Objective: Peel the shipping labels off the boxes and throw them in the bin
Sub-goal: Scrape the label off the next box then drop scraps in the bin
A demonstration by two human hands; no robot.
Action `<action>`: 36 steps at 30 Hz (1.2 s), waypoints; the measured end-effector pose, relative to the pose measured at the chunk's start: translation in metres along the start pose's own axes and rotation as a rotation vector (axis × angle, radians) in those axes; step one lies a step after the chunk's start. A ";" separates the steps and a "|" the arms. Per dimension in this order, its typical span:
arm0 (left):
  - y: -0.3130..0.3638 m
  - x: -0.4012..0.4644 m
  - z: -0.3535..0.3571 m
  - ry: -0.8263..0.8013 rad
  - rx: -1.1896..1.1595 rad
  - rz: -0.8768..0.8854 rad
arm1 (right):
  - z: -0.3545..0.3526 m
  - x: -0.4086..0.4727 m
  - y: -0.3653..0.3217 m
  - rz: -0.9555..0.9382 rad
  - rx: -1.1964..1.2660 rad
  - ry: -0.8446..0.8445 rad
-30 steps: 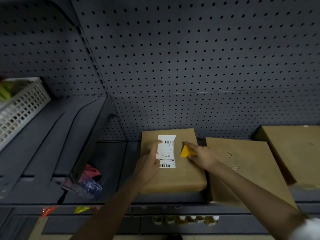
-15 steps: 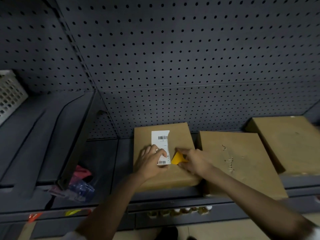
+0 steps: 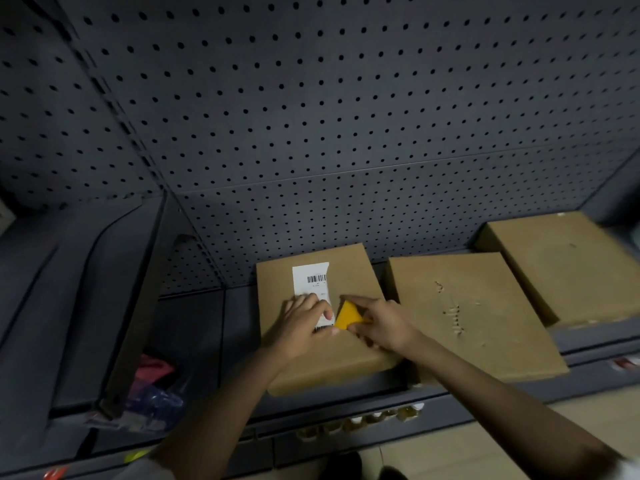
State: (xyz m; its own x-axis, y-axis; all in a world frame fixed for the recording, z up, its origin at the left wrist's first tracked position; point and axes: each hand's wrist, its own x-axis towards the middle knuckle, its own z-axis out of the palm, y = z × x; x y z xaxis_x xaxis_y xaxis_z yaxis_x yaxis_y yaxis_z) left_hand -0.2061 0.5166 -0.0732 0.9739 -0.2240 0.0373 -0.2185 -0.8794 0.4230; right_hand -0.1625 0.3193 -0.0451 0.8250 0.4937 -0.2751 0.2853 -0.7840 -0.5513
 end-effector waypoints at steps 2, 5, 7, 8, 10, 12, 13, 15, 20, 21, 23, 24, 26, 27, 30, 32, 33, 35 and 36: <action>0.002 -0.003 0.003 0.030 0.034 0.038 | 0.005 0.000 0.003 0.006 -0.031 0.044; 0.005 -0.003 0.005 0.031 0.042 0.056 | 0.003 0.001 0.009 0.056 0.005 0.100; 0.003 0.002 0.003 0.040 -0.004 0.021 | -0.004 -0.001 0.012 0.101 0.005 0.091; 0.001 0.005 0.001 0.060 -0.057 -0.034 | -0.006 -0.001 0.013 0.119 0.007 0.074; -0.003 0.013 -0.004 0.143 -0.185 -0.173 | -0.010 -0.003 0.012 0.140 0.031 0.046; -0.001 0.017 -0.010 0.205 -0.284 -0.253 | -0.010 -0.004 0.009 0.148 0.018 0.038; 0.002 0.017 -0.013 0.211 -0.338 -0.265 | -0.010 -0.003 0.009 0.153 0.013 0.038; 0.011 0.014 -0.018 0.169 -0.455 -0.277 | -0.010 -0.003 0.008 0.162 0.033 0.036; 0.009 0.004 -0.020 0.107 -0.583 -0.298 | -0.012 -0.005 0.006 0.156 0.025 0.044; 0.006 0.003 -0.019 0.084 -0.514 -0.276 | -0.012 -0.005 0.005 0.156 0.017 0.051; 0.002 0.002 -0.017 0.056 -0.331 -0.222 | -0.010 -0.005 0.006 0.156 0.000 0.057; 0.000 0.002 -0.015 0.069 -0.270 -0.193 | -0.009 -0.005 0.006 0.153 -0.018 0.056; -0.003 0.005 -0.014 0.119 -0.234 -0.173 | -0.006 -0.005 0.006 0.137 -0.053 0.056; -0.003 0.006 -0.015 0.132 -0.225 -0.176 | -0.006 -0.004 0.005 0.126 -0.062 0.056; -0.002 0.010 -0.018 0.140 -0.183 -0.158 | -0.005 -0.002 0.001 0.085 -0.100 0.044; -0.002 0.012 -0.020 0.166 -0.161 -0.136 | -0.005 -0.002 0.000 0.092 -0.101 0.029; -0.004 0.014 -0.022 0.191 -0.162 -0.134 | -0.005 -0.001 0.000 0.100 -0.104 0.019; -0.009 0.022 -0.031 0.268 -0.214 -0.155 | -0.006 0.000 -0.001 0.105 -0.127 0.000; -0.011 0.028 -0.038 0.322 -0.247 -0.176 | -0.007 0.001 -0.001 0.105 -0.143 -0.008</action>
State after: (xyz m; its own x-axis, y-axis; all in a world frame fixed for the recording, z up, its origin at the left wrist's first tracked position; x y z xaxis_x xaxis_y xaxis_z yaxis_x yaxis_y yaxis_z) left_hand -0.1738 0.5359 -0.0421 0.9731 0.0970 0.2091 -0.0643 -0.7569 0.6504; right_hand -0.1590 0.3183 -0.0393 0.8501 0.4090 -0.3317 0.2650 -0.8766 -0.4016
